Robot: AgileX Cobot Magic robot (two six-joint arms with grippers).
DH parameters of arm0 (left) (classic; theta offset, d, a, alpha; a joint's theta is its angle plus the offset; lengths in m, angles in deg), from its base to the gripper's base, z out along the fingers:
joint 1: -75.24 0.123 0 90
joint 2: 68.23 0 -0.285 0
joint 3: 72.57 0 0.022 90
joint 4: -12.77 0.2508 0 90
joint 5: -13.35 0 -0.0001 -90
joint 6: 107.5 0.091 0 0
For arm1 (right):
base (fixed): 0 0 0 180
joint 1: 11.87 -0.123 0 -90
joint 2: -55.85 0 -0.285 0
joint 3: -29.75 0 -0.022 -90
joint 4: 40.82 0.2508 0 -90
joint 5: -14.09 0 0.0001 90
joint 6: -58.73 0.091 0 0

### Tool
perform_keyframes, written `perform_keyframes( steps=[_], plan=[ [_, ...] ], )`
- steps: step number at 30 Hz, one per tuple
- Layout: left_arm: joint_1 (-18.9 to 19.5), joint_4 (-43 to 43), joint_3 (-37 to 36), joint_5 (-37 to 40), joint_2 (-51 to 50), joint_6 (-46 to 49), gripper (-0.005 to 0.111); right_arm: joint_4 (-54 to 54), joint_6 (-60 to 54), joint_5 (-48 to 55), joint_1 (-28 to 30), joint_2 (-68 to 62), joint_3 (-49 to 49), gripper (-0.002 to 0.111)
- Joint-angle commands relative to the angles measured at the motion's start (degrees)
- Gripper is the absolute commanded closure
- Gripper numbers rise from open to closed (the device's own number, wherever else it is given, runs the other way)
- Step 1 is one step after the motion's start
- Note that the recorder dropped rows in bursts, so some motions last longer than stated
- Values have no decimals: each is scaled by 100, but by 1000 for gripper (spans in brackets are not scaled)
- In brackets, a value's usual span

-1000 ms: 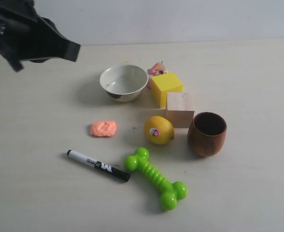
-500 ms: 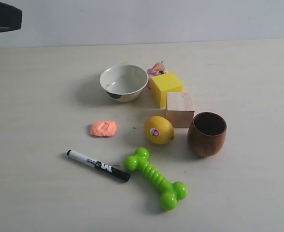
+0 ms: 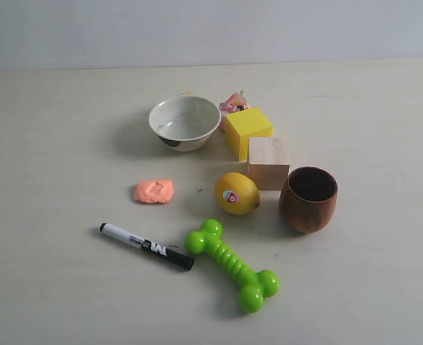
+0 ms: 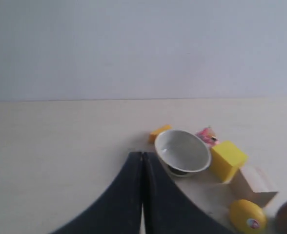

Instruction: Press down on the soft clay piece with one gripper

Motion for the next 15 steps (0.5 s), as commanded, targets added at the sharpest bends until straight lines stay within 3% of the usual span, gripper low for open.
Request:
perform_keyframes(
  steps=[1,4,6,12,15],
  plan=[
    [1053,-149,-891,-49,1134,0,107,-11,-18,-49,23,39,-26,108],
    [1587,-149,-1548,-63,2067,215,107,-11,-18,-49,23,39,-26,108],
    [1727,-139,-1900,-271,2497,282,107,-11,-18,-49,23,39,-26,108],
    [1728,-119,-2964,-1663,2968,282,107,-11,-18,-49,23,39,-26,108],
    [1607,-119,-3382,-1664,3145,282,107,-11,-18,-49,23,39,-26,108]
  ],
)
